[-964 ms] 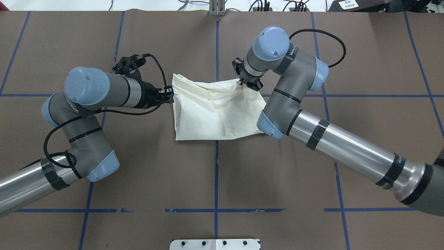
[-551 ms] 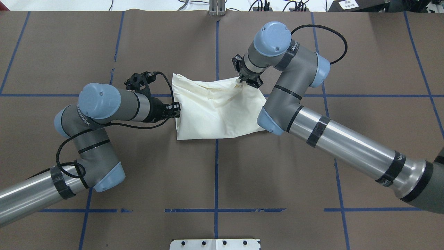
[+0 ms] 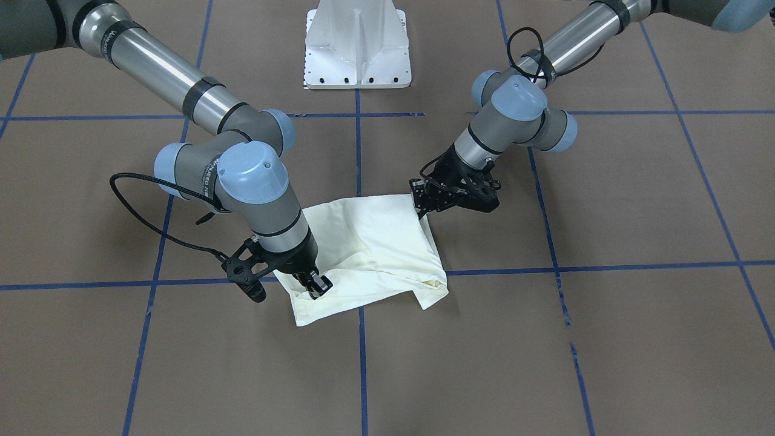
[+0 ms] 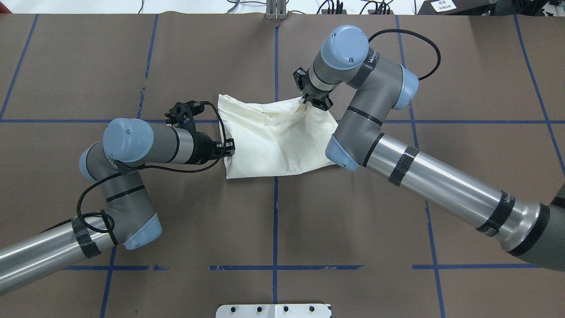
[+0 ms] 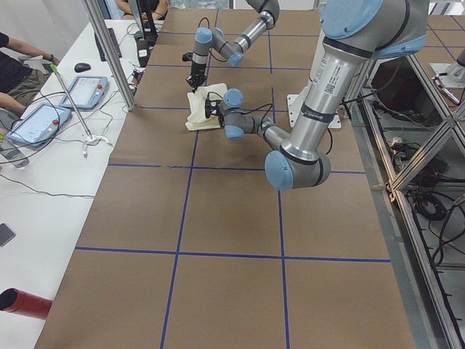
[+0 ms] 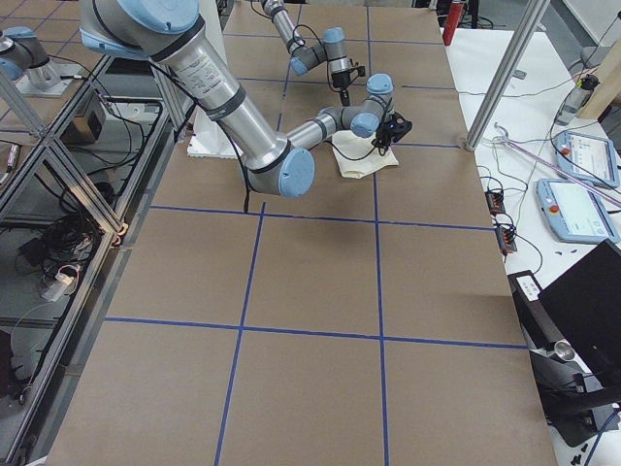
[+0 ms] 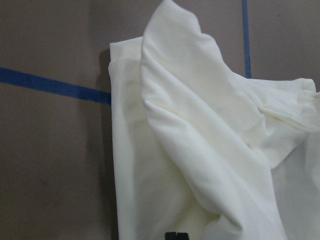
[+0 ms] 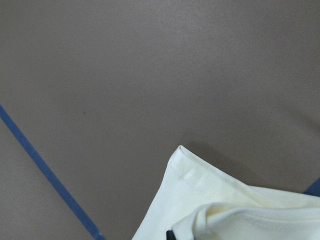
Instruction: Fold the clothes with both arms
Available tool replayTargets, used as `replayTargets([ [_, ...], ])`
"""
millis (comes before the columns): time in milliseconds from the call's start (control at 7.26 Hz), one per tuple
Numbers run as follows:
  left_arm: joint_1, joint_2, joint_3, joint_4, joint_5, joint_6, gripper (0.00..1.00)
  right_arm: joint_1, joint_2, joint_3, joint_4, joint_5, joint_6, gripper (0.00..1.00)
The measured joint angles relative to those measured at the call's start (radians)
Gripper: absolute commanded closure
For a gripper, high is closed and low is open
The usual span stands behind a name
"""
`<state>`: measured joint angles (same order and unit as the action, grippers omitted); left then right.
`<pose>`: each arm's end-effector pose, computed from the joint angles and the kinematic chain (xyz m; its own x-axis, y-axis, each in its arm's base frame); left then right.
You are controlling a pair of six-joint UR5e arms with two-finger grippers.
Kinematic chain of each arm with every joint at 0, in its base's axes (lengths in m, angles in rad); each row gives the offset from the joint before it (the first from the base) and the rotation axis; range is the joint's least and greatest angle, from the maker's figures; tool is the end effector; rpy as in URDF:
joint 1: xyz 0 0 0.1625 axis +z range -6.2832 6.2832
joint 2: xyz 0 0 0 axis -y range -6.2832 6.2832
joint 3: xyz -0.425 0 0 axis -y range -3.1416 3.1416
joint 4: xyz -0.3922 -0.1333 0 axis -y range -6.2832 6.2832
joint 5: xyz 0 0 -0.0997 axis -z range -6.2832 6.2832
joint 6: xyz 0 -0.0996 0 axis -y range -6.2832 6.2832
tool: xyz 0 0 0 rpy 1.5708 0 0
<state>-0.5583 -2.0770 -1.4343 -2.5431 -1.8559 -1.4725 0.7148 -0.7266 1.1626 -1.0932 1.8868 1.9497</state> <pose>0.5273 -0.4535 0.3171 0.2185 -0.0254 -0.9755 0.2558 0.9662 0.0321 -0.5439 -0.6076 0.2581 0.2669 0.6972 0.6653 -0.5769 0.6686 -0.4692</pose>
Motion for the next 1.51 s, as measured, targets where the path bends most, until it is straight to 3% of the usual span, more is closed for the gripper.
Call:
replayTargets([
  [551, 0.025, 0.010, -0.011, -0.116, -0.202, 0.001, 1.00, -0.001, -0.001, -0.002, -0.001, 0.000, 0.003, 1.00],
  [964, 0.071, 0.017, -0.035, -0.137, -0.224, -0.014, 1.00, -0.001, -0.002, -0.006, -0.001, -0.001, 0.001, 1.00],
  [1239, 0.046, 0.036, -0.100, -0.126, -0.213, -0.128, 0.70, -0.001, -0.003, -0.008, -0.001, -0.002, 0.000, 1.00],
  [1514, 0.010, 0.040, -0.113, -0.064, -0.148, -0.180, 0.48, -0.002, -0.002, -0.009, -0.001, -0.002, 0.000, 1.00],
])
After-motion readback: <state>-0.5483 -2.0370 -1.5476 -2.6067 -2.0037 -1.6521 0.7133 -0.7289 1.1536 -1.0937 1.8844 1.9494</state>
